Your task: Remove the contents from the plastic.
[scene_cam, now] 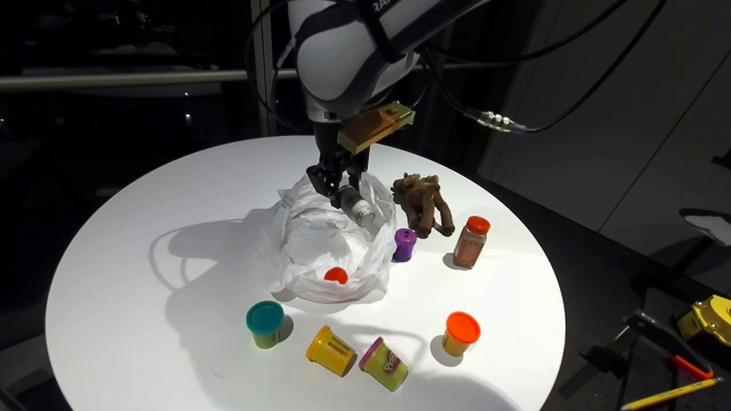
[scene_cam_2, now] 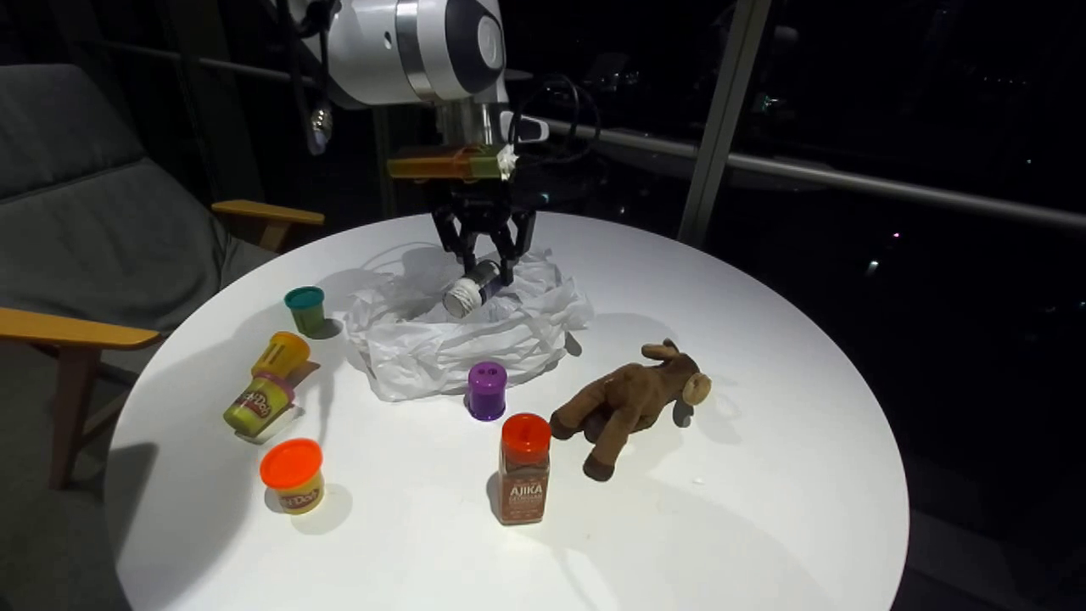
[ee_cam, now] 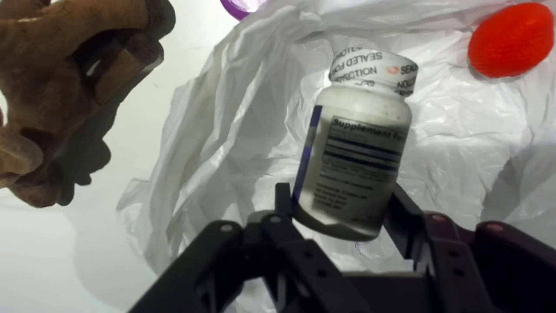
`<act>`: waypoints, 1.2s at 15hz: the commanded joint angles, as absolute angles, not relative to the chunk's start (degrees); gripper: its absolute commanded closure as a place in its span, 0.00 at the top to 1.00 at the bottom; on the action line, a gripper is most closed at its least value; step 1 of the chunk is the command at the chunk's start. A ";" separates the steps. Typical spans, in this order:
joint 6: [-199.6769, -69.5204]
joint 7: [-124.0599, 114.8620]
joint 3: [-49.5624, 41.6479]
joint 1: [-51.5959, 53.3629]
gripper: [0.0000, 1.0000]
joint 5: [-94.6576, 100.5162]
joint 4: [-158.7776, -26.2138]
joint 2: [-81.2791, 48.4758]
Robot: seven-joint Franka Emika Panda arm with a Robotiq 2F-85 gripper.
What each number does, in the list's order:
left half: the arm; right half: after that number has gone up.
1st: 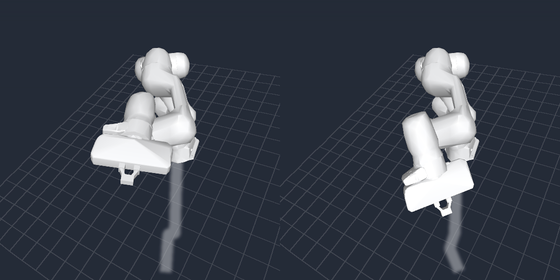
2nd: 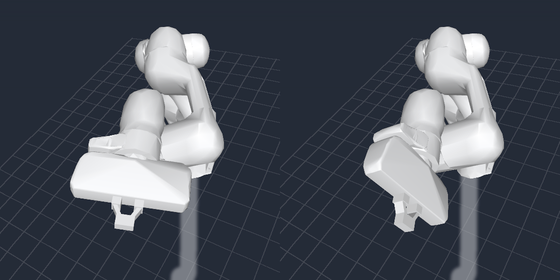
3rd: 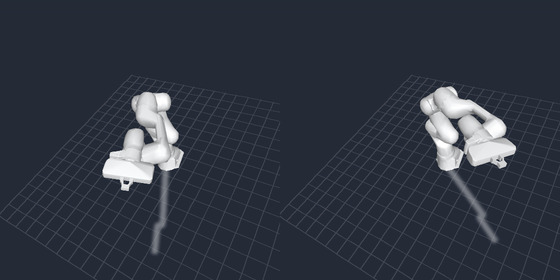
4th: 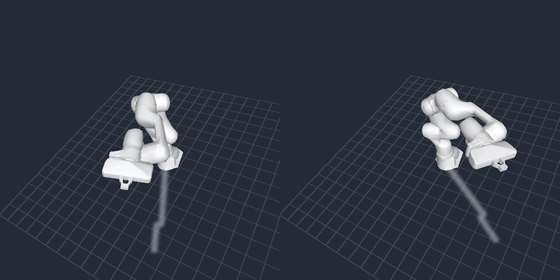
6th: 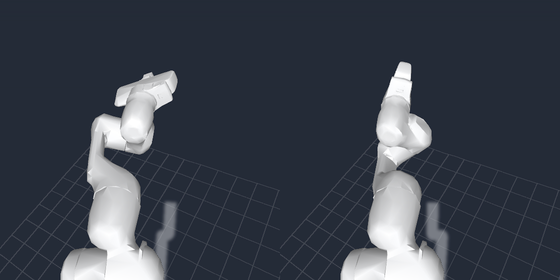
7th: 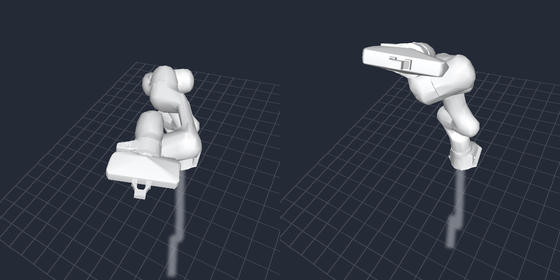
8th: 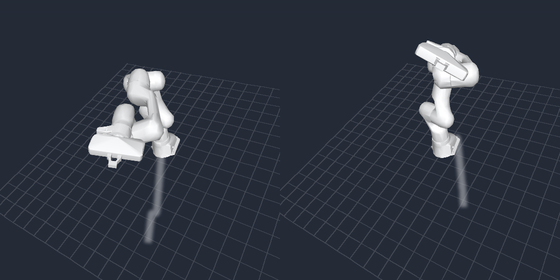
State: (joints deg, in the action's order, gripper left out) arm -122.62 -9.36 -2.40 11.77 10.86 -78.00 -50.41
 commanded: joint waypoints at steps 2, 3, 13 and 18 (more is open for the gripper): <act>-126.27 -18.21 -3.33 13.64 0.29 11.06 -91.48 -38.56; -126.92 -20.44 -3.61 14.03 0.29 11.25 -94.20 -36.48; -138.74 -41.94 -5.75 14.14 0.29 8.50 -117.14 -27.20; -142.38 -53.25 -7.51 13.49 0.29 6.66 -122.32 -26.44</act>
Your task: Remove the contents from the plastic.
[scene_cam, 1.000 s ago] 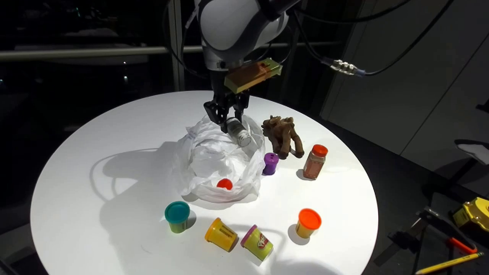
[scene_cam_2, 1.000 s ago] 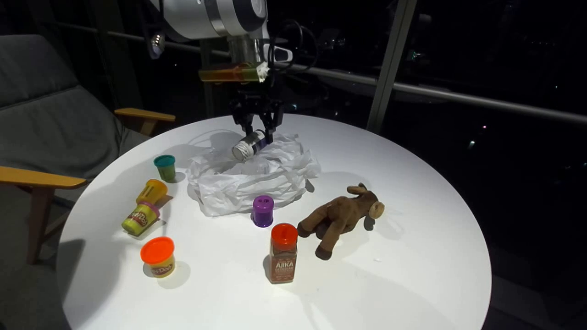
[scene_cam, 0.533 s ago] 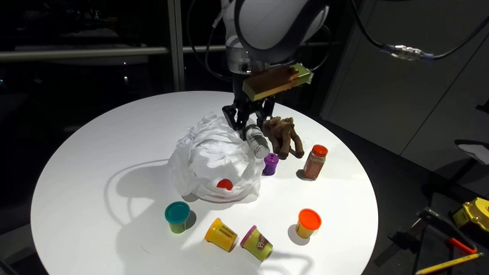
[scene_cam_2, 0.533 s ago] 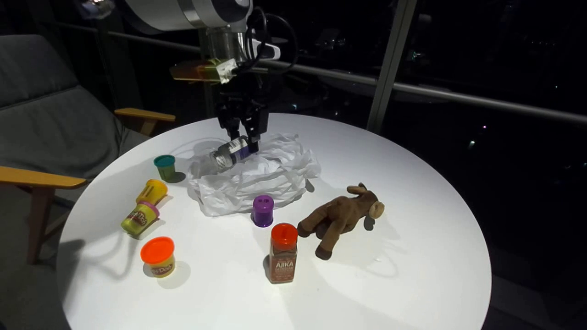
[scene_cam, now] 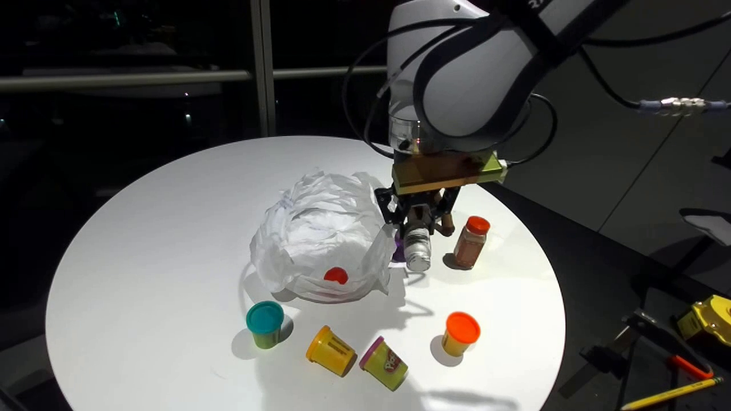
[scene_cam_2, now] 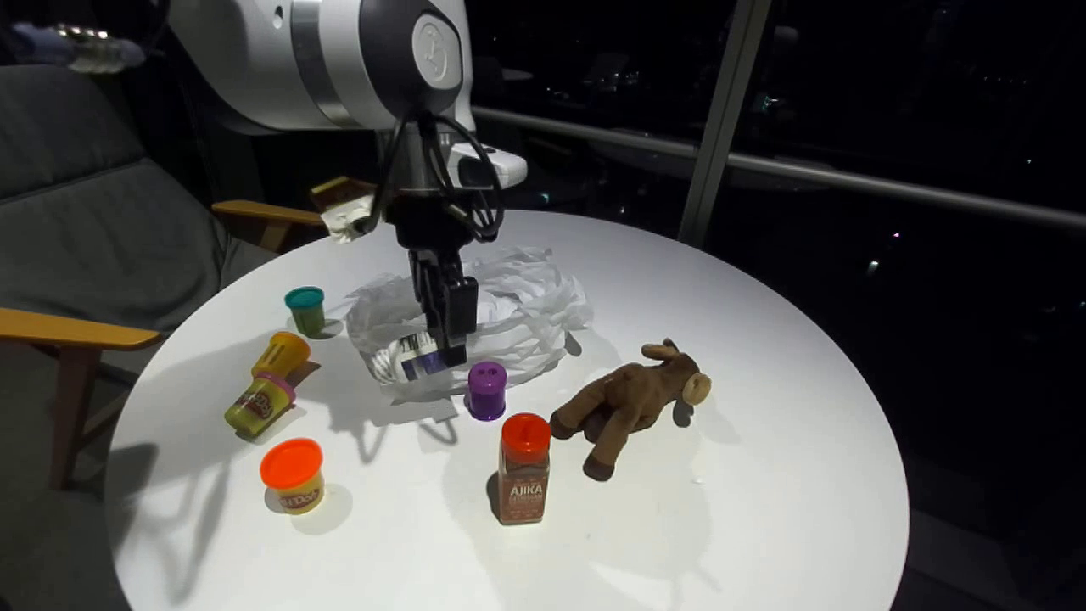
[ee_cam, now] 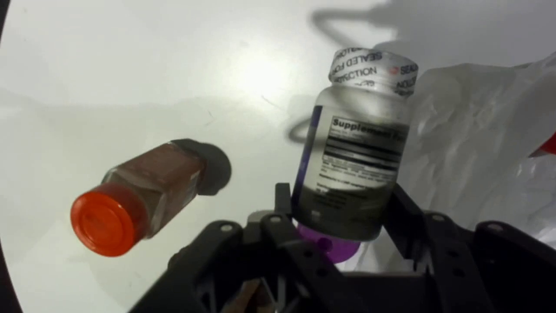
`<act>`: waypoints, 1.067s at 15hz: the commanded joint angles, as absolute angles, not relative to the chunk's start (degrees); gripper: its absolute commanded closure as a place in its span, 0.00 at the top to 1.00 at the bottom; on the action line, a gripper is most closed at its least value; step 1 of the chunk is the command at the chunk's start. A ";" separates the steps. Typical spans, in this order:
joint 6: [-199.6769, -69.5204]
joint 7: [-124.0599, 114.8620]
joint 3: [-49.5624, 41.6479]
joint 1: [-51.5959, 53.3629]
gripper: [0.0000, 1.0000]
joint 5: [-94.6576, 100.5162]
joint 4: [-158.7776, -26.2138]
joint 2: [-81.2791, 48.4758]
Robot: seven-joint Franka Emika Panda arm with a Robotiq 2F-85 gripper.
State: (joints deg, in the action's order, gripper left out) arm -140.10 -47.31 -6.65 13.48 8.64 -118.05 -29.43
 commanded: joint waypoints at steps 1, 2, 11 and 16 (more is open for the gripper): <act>-142.16 -54.62 -7.44 13.31 0.29 5.90 -122.71 -26.53; -141.86 -55.63 -7.48 13.27 0.29 5.76 -123.01 -26.60; -139.50 -56.54 -8.21 13.24 0.29 10.55 -121.41 -30.08; -138.65 -53.93 -8.56 12.96 0.29 13.61 -120.66 -30.73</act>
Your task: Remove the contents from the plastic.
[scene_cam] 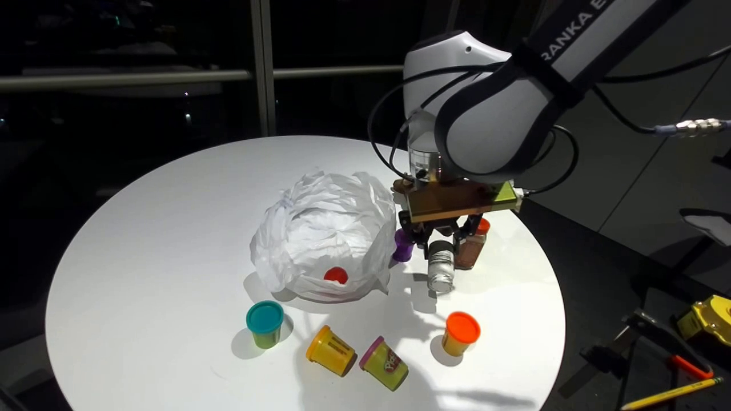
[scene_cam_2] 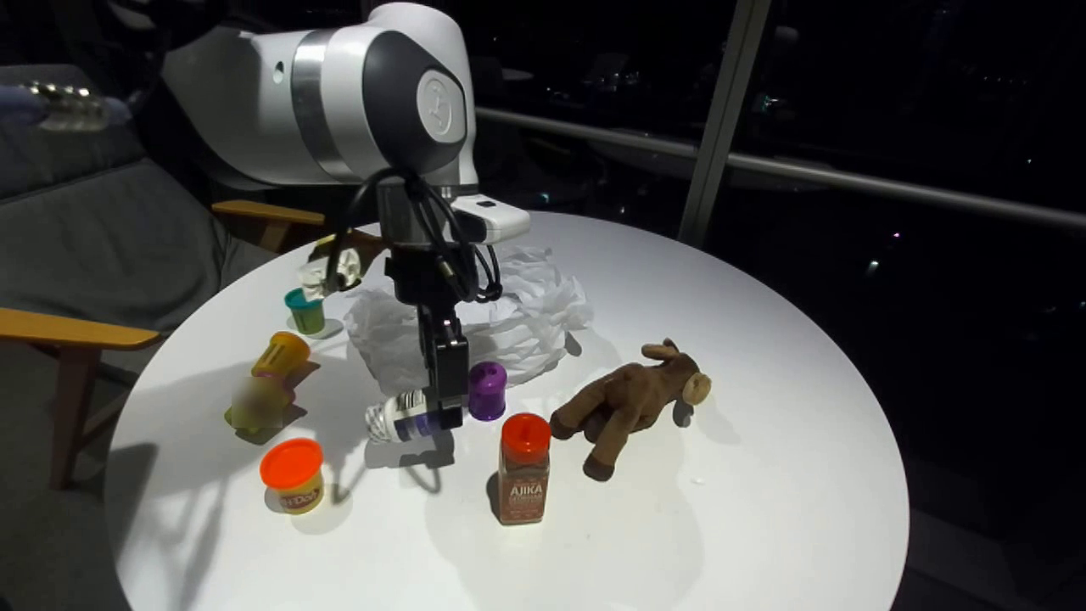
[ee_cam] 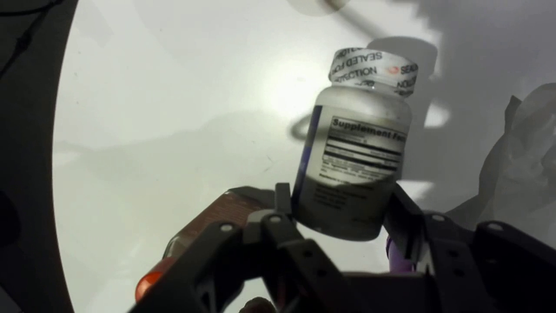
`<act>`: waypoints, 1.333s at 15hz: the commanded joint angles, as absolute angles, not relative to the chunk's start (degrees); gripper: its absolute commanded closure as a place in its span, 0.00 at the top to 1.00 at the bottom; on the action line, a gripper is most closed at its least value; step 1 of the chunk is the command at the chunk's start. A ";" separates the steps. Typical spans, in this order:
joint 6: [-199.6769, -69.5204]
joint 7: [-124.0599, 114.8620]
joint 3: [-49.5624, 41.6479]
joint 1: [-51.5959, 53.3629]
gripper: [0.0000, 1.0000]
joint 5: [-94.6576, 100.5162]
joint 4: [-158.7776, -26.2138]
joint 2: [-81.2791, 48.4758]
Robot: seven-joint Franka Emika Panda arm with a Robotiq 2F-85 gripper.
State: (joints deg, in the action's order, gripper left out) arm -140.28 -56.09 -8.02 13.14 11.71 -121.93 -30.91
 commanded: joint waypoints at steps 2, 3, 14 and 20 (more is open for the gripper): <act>-138.55 -52.41 -8.30 12.75 0.29 14.34 -120.05 -31.06; -138.53 -52.10 -8.43 12.84 0.29 14.67 -119.99 -30.97; -140.61 -46.58 -7.53 12.07 1.00 13.67 -119.79 -30.26; -135.61 -42.12 -6.73 17.27 1.00 19.88 -113.63 -28.68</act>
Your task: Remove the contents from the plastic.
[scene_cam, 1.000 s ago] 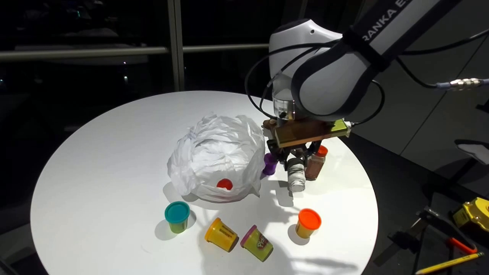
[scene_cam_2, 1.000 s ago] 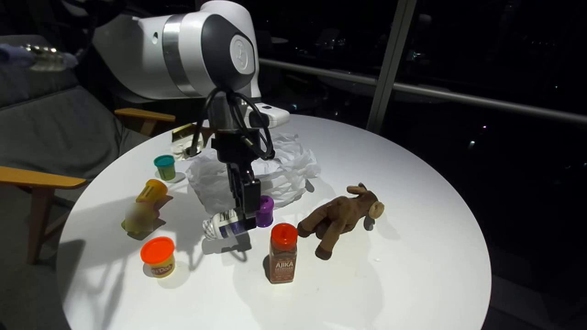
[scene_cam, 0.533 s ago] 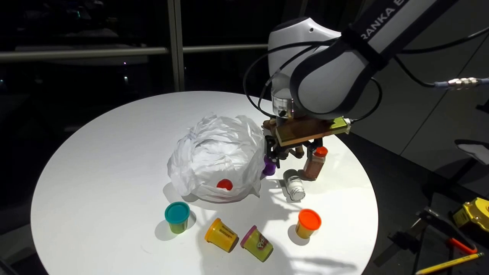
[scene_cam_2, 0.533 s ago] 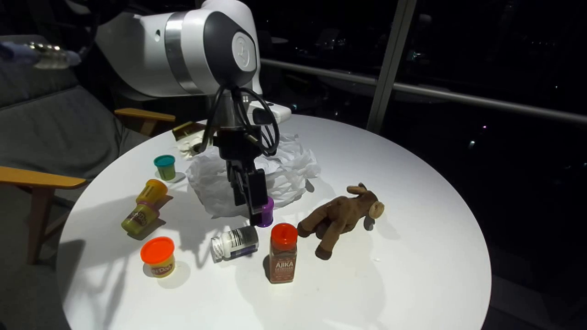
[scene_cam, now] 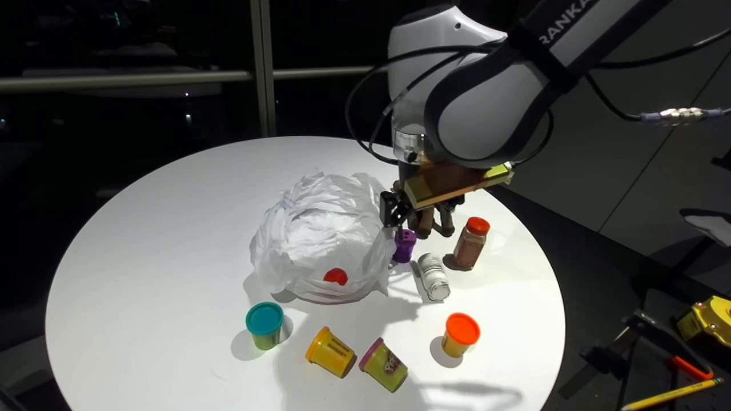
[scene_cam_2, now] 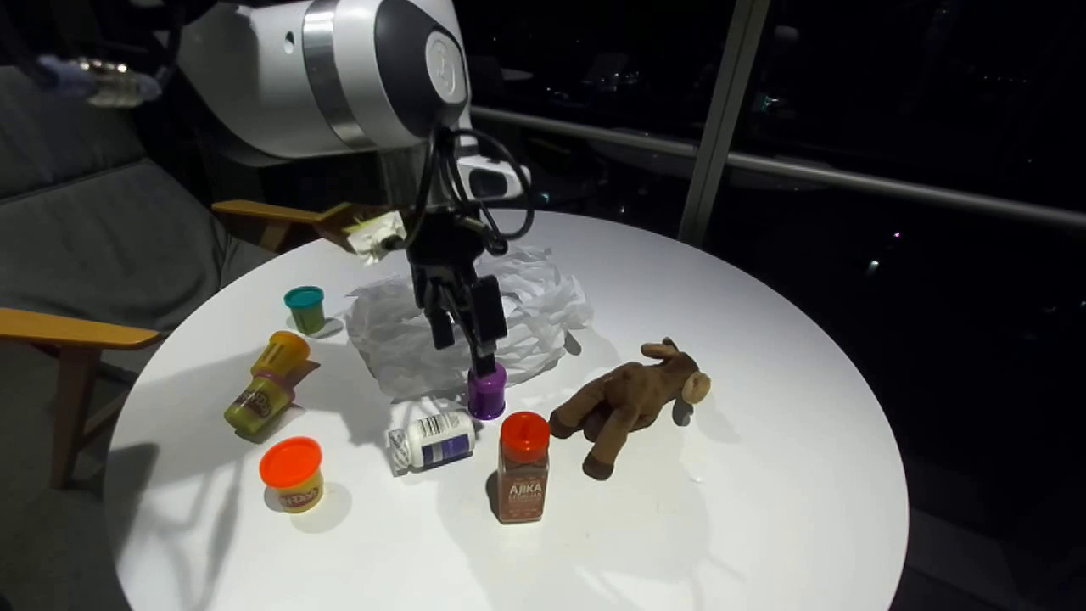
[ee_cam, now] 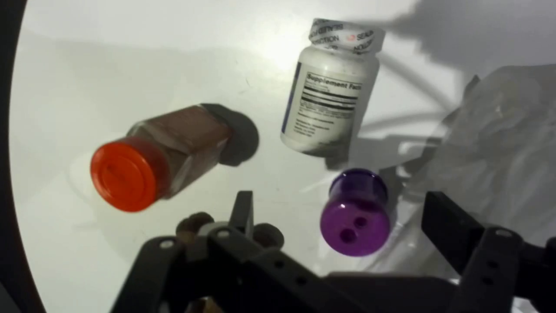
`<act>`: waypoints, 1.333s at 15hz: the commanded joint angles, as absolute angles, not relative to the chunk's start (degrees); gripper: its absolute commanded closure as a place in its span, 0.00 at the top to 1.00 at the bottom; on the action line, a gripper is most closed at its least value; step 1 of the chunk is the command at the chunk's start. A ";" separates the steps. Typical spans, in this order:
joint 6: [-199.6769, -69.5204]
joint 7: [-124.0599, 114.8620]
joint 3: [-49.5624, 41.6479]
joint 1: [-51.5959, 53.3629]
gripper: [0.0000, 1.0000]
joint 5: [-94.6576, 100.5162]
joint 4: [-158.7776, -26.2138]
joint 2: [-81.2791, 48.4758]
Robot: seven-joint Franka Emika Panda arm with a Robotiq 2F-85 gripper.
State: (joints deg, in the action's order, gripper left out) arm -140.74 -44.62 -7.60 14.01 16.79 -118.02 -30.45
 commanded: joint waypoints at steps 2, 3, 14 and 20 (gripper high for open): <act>-132.61 -39.67 -5.23 18.43 1.00 21.64 -109.40 -29.09; -131.31 -37.86 -3.92 18.44 1.00 21.14 -107.62 -28.95; -130.14 -6.33 1.99 15.95 1.00 20.87 -93.73 -40.58; -133.07 3.30 3.48 12.40 1.00 18.95 -96.29 -42.44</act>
State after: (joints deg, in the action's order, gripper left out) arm -131.34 -1.60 1.53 14.69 20.82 -95.90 -42.03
